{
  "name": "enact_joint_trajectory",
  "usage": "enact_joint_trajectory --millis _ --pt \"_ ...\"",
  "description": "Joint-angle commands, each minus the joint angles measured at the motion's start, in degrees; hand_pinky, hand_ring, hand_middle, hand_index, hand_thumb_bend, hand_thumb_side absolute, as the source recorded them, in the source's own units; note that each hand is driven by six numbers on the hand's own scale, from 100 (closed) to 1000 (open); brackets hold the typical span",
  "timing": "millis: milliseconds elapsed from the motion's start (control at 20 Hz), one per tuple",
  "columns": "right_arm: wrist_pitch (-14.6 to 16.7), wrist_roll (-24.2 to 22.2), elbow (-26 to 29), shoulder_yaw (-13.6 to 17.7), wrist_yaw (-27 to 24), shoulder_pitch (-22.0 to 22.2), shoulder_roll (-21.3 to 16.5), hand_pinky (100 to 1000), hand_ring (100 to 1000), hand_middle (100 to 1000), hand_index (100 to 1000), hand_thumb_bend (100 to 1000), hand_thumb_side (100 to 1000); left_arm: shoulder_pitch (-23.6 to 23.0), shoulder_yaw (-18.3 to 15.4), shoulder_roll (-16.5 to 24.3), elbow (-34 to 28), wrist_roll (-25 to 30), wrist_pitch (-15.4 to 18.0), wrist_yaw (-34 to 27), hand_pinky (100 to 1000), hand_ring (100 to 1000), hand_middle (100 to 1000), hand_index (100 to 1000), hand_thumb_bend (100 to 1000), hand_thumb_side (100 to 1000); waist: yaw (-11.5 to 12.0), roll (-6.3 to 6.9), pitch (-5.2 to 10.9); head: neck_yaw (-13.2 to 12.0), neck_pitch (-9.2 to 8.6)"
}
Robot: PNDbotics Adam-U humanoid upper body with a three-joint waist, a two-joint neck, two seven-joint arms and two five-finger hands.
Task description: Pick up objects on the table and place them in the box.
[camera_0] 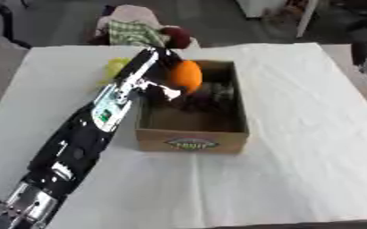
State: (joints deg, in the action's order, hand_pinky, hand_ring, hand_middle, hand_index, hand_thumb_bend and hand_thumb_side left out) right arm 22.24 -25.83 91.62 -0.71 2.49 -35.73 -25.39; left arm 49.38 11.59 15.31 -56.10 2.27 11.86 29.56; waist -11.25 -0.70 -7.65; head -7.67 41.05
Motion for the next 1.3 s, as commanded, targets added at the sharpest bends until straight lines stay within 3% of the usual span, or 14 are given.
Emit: enact_joint_trajectory --millis 50,350,550,800,1300 --pt "-0.1 -0.1 0.8 0.6 -0.1 -0.5 -1.2 758 922 811 858 100 236 0.7 -1.1 3.7 -3.9 -1.3 -1.6 -2.2 737 708 660 737 805 111 0.2 0.04 0.99 0.2 -0.48" --pt "-0.2 0.2 0.5 0.8 0.4 -0.2 -1.7 758 922 810 857 100 236 0.3 -3.6 10.9 -9.8 -3.0 -6.7 -5.6 730 701 653 741 802 100 1.1 0.3 1.39 0.9 -0.29" --pt "-0.3 0.3 0.4 0.9 0.5 0.1 -1.9 758 923 810 856 100 238 -0.5 -5.5 13.6 -8.1 -3.4 -11.2 -4.1 716 678 641 737 810 115 1.5 0.52 1.58 1.2 -0.17" --pt "-0.3 0.0 0.2 0.7 0.6 0.1 -1.8 758 924 810 857 100 235 -2.0 -6.8 13.7 -1.3 -3.4 -14.3 0.2 718 684 650 743 816 148 1.6 0.49 1.54 1.4 -0.19" --pt "-0.2 -0.3 0.1 0.6 0.4 0.1 -1.3 760 927 811 858 100 234 -1.8 -7.7 9.0 9.1 -5.1 -15.0 5.8 710 674 632 737 827 214 1.0 0.21 1.25 1.2 -0.36"
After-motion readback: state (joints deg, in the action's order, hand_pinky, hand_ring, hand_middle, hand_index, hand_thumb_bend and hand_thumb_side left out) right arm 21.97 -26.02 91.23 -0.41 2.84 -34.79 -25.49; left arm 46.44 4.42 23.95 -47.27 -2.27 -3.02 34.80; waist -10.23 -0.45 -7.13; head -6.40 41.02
